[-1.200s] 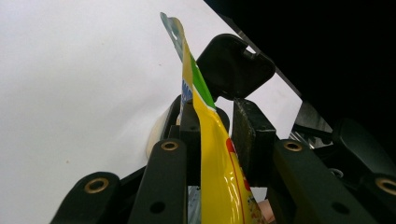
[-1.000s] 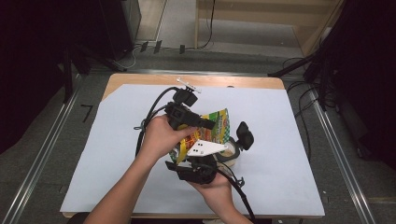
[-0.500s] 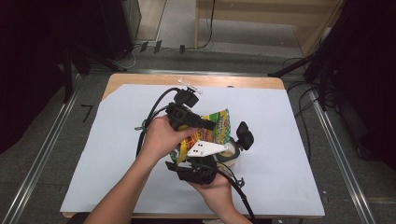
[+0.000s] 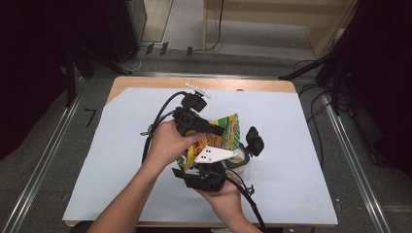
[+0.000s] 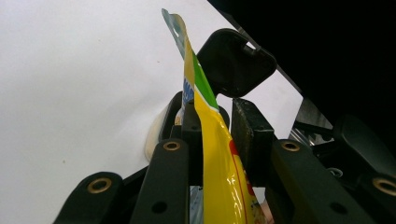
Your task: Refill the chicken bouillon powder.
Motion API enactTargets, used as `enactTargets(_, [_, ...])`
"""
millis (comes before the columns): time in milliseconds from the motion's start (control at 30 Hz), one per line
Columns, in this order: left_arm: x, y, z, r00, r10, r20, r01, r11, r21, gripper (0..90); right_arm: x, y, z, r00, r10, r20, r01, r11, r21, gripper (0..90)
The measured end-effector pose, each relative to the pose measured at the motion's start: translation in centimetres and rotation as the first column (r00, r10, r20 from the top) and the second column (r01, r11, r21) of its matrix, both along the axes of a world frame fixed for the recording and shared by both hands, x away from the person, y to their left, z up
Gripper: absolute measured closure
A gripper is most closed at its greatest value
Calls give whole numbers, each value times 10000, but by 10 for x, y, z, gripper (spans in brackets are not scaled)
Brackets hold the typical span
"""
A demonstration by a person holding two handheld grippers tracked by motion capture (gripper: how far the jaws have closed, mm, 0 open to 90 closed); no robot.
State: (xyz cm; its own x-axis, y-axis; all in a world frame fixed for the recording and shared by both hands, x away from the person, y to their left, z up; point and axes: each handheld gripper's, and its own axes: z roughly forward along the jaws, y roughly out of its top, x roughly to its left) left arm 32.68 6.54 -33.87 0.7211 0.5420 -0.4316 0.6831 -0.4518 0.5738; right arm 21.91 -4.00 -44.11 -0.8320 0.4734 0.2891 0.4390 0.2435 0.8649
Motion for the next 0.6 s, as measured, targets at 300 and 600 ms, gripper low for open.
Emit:
enactTargets(300, [-1,-1,1,9997,45,229,-43,9999,-111,749,2,-1,-1,9999,4,139,-2,10000,-97,648])
enactTargets(600, [-1,-3,3,9990,144,432,-140,9998,-104,740,6,-3,-2,9993,-125,357,130,9998,-118,642])
